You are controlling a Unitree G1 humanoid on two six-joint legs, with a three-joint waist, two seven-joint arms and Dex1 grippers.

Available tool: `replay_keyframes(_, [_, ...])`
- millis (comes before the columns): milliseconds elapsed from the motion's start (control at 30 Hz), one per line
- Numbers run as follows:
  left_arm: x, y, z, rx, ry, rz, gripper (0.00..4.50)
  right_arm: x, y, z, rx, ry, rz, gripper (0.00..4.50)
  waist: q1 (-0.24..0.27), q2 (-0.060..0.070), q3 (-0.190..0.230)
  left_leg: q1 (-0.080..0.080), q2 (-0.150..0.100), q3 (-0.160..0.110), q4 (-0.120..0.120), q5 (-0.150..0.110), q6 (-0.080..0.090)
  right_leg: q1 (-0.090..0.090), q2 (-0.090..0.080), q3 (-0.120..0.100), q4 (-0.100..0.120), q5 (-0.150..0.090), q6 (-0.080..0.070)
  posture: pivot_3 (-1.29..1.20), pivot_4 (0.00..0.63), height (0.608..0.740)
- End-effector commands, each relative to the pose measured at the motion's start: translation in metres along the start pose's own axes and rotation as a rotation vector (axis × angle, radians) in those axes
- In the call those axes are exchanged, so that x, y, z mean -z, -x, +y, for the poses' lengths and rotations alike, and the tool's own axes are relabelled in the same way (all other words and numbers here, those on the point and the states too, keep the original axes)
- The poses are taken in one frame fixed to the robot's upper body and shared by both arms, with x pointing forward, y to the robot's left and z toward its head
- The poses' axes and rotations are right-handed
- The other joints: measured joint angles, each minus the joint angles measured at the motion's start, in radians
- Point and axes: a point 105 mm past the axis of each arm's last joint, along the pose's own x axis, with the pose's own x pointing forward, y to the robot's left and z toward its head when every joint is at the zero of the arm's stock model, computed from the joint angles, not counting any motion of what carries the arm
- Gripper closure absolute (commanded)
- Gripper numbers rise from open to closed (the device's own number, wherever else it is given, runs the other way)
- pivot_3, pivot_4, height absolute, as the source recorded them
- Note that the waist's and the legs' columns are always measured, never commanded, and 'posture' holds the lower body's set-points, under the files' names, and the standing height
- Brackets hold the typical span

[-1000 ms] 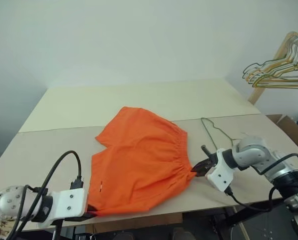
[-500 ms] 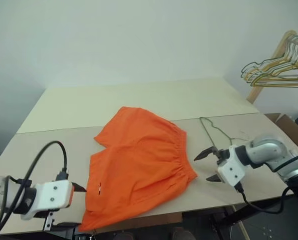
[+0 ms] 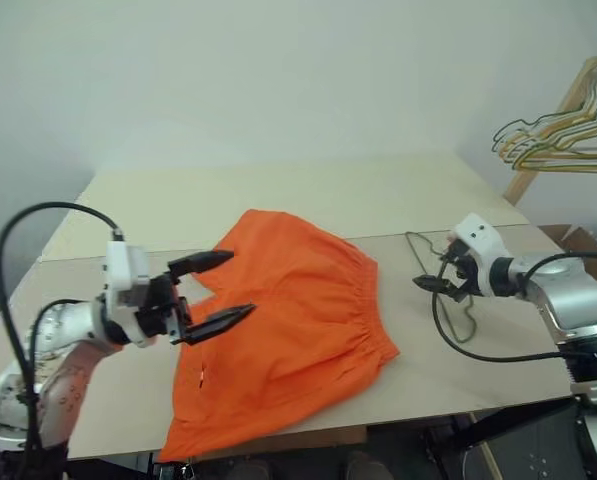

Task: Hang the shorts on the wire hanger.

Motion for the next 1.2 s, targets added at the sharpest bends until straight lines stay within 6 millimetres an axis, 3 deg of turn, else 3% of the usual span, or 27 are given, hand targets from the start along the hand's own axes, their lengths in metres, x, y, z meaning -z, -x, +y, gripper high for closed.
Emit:
replay_keyframes(33, [0.006, -0.008, -0.006, 0.045, -0.031, 0.027, 0.06, -0.002, -0.002, -0.008, 0.100, -0.067, 0.025, 0.00, -0.010, 0.000, 0.000, -0.004, 0.000, 0.000, 0.001, 0.001, -0.001, -0.004, 0.000, 0.000, 0.001, 0.000, 0.000, -0.07, 0.000, 0.740])
replay_keyframes(167, [0.018, -0.006, -0.006, 0.059, -0.048, 0.072, 0.06, 0.006, -0.010, -0.007, 0.109, -0.110, 0.060, 0.00, -0.022, 0.001, 0.000, -0.005, 0.000, 0.001, 0.001, 0.001, -0.001, -0.004, 0.001, 0.000, 0.000, 0.001, 0.000, -0.08, 0.000, 0.740])
replay_keyframes(333, [0.018, -0.006, -0.006, 0.064, -0.050, 0.063, 0.06, 0.011, -0.016, -0.013, 0.130, -0.151, 0.073, 0.00, -0.041, 0.001, 0.000, -0.004, 0.000, 0.001, 0.001, -0.001, 0.005, -0.002, 0.001, 0.000, -0.002, 0.004, 0.000, -0.07, 0.000, 0.740])
replay_keyframes(733, [0.025, -0.001, -0.015, 0.085, -0.058, 0.131, 0.06, 0.023, -0.030, -0.001, 0.011, -0.171, 0.131, 0.00, -0.048, 0.001, -0.001, -0.003, 0.000, 0.000, 0.001, -0.001, 0.004, -0.002, 0.002, 0.000, -0.001, 0.004, 0.000, -0.05, 0.000, 0.740])
replay_keyframes(833, [0.027, 0.002, -0.013, 0.076, -0.077, 0.157, 0.00, 0.030, -0.034, 0.000, 0.009, -0.184, 0.167, 0.55, -0.051, 0.001, -0.001, -0.003, 0.000, 0.000, 0.001, 0.000, 0.004, -0.002, 0.002, 0.000, -0.001, 0.004, 0.000, -0.04, 0.000, 0.740])
replay_keyframes(1200, [0.027, 0.006, -0.014, 0.056, -0.084, 0.165, 0.00, 0.041, -0.044, 0.000, 0.022, -0.167, 0.220, 4.43, -0.057, 0.001, -0.011, -0.002, 0.000, 0.000, 0.001, -0.001, 0.004, -0.001, 0.002, -0.001, -0.001, 0.004, 0.000, -0.02, 0.000, 0.740])
